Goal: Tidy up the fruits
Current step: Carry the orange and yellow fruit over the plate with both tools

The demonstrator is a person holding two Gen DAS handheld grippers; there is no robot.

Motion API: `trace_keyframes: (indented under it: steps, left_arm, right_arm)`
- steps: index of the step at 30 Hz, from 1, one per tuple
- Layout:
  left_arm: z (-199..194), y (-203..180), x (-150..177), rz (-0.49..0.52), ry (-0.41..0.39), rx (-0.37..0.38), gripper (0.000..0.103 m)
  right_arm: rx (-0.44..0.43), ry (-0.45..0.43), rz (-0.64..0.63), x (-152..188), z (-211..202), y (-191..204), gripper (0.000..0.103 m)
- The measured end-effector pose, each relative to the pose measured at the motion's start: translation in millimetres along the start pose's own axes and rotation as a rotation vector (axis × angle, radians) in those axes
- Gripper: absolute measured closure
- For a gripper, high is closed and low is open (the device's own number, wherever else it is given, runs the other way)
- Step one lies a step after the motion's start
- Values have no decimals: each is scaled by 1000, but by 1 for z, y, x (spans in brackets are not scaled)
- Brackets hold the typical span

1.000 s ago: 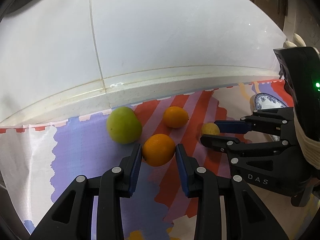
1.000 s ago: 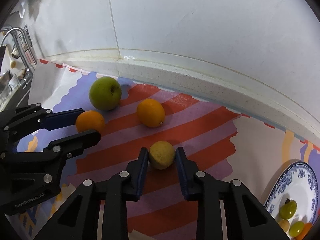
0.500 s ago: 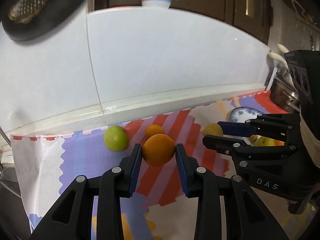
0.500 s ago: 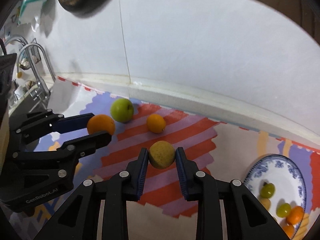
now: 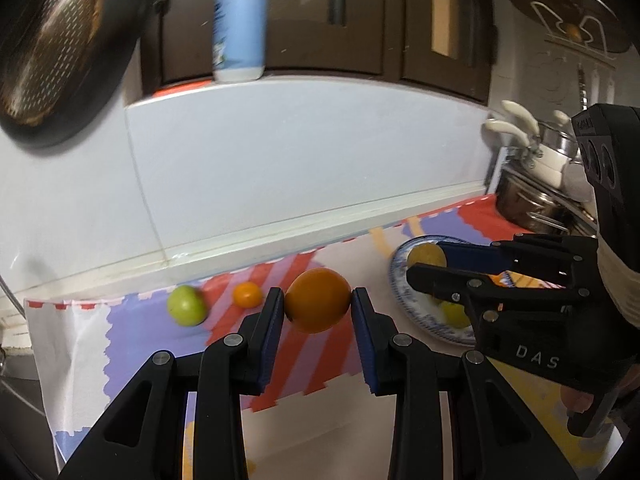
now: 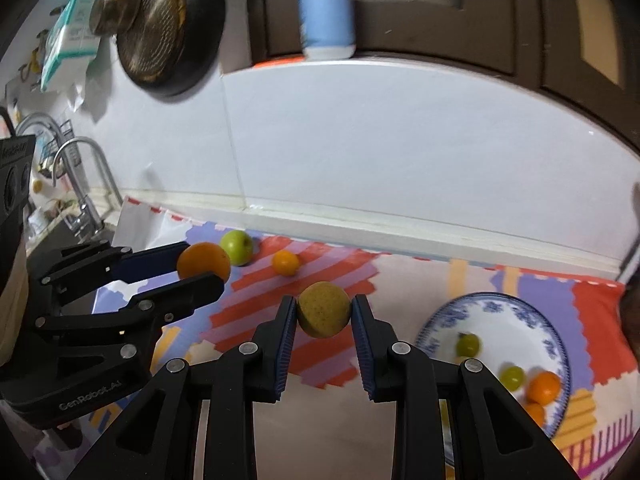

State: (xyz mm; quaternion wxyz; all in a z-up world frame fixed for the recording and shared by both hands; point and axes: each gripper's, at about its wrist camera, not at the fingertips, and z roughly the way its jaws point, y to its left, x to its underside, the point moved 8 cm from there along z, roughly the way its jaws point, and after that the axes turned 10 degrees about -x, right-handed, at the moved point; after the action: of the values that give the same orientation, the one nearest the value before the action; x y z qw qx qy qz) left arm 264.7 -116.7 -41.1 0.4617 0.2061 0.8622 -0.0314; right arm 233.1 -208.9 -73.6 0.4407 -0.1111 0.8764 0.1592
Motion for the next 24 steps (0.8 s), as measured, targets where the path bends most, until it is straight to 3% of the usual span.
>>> trace_keyframes:
  steps: [12, 24]
  left_arm:
    - [-6, -72, -27, 49, -55, 61, 69]
    - [38, -143, -39, 106, -11, 116, 69]
  right_arm:
    - [102, -83, 35, -3, -59, -51, 74]
    - [176, -76, 81, 11, -81, -122, 74]
